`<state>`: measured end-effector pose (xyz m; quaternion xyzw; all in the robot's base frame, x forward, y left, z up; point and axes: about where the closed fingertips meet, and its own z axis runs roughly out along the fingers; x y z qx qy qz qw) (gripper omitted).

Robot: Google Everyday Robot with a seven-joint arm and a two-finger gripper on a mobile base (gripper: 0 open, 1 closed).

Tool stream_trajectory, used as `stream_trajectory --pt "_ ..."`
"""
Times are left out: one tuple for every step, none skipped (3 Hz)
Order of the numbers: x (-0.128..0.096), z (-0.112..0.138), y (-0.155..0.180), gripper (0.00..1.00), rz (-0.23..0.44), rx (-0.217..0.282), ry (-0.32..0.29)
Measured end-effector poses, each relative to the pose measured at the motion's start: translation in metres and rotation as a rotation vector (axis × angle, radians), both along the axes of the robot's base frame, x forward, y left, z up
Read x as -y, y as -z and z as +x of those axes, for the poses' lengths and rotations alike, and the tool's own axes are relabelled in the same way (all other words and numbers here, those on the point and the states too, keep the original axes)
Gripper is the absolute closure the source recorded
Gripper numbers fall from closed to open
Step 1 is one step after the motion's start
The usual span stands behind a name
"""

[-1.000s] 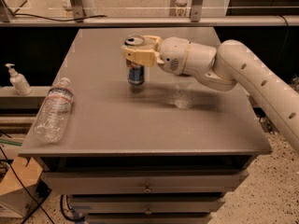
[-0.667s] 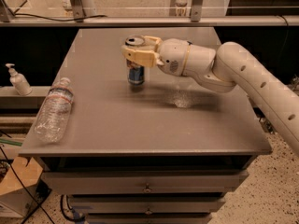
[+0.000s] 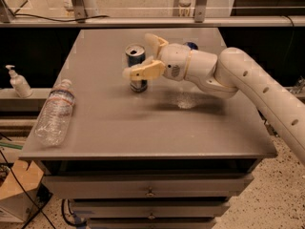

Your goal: Place redbull can upright

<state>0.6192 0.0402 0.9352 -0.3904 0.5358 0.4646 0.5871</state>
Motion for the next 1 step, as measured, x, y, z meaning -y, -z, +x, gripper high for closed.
stream_trajectory --pt "-0.0001 0.0000 0.0000 0.00 0.000 0.000 0.000"
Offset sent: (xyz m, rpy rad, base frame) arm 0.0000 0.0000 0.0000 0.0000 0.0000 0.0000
